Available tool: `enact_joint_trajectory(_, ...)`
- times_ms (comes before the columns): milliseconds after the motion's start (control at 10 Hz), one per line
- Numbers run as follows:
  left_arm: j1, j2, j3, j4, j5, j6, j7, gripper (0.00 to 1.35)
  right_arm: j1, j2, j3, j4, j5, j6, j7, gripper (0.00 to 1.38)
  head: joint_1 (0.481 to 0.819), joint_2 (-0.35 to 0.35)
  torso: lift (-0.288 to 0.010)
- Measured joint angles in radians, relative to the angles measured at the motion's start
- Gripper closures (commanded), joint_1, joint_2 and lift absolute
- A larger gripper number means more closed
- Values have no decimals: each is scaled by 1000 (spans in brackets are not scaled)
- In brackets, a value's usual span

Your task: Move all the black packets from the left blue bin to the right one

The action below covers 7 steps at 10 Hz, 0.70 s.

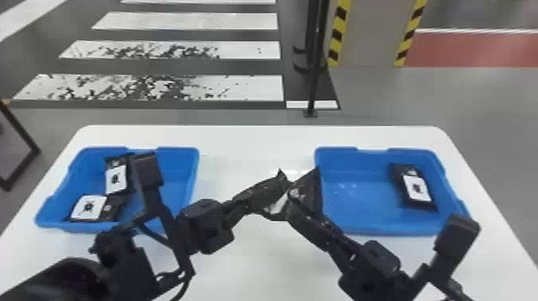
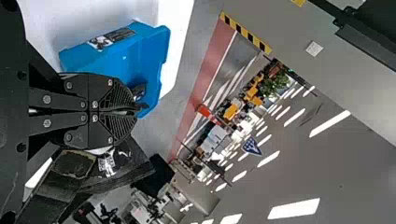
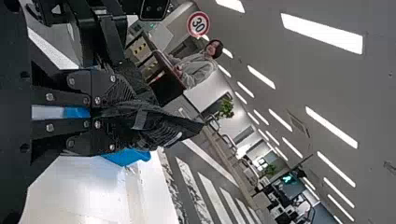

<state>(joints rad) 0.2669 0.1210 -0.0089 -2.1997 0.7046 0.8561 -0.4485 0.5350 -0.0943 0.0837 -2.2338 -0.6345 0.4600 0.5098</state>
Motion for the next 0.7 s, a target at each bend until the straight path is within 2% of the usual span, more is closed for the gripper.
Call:
enact_joint_trajectory(100,10,-4,3,1,20,-22,12,475,-1,1,0,2,0,-1,-5,1282,695,-2,-140)
enact_joint_trajectory(200,30,-17,23,1,40,-59,19,127,-7,1,-5,9,-2,-1,-10,1282,695,6,-140)
enact_joint_trajectory(300,52,-33,54,1,46,-129,22,110,-13,1,-17,16,-3,-1,-13,1282,695,28,-140)
enact_joint_trajectory(400,73,-42,83,0,62,-221,24,159,-23,0,-32,29,-3,-1,-19,1282,695,42,-140)
enact_joint_trajectory(700,143,-50,125,-41,84,-415,43,167,-94,-13,-109,113,55,-1,-30,1280,695,53,-140)
